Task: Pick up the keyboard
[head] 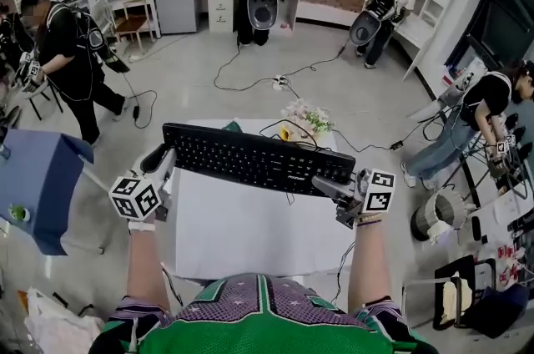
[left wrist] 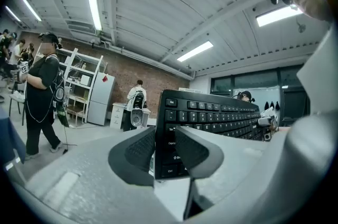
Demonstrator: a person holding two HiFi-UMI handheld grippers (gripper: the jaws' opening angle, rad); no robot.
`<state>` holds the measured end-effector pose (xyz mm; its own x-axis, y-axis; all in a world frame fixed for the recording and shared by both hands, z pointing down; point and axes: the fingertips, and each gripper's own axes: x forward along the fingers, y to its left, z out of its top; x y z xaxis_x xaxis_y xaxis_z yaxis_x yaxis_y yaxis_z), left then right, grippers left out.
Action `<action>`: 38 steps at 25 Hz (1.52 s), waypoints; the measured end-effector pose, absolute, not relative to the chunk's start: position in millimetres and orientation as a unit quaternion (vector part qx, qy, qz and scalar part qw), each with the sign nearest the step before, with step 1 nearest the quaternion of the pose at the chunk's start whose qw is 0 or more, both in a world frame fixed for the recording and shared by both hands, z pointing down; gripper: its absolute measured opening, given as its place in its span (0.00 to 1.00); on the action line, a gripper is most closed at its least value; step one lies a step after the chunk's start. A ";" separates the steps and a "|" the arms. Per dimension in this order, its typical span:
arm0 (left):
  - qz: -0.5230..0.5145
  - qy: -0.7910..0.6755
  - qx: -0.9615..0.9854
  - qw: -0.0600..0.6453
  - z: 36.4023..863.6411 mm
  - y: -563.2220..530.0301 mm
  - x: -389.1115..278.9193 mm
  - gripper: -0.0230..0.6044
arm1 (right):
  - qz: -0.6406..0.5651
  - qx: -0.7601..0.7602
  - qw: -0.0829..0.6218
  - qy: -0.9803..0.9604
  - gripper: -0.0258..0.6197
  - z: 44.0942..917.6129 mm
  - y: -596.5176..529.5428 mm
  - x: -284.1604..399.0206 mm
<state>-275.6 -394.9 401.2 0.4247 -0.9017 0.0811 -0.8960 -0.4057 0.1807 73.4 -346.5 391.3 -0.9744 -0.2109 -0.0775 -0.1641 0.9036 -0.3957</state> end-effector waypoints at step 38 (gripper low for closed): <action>-0.012 -0.567 0.818 0.101 407.5 -385.9 -282.5 0.22 | -0.190 -0.083 0.060 0.976 0.16 400.1 -348.4 69.5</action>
<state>-282.5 -385.9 407.5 0.3574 -0.9291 0.0951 -0.9242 -0.3372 0.1792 69.5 -348.4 400.1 -0.9792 -0.1841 -0.0856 -0.1385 0.9141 -0.3812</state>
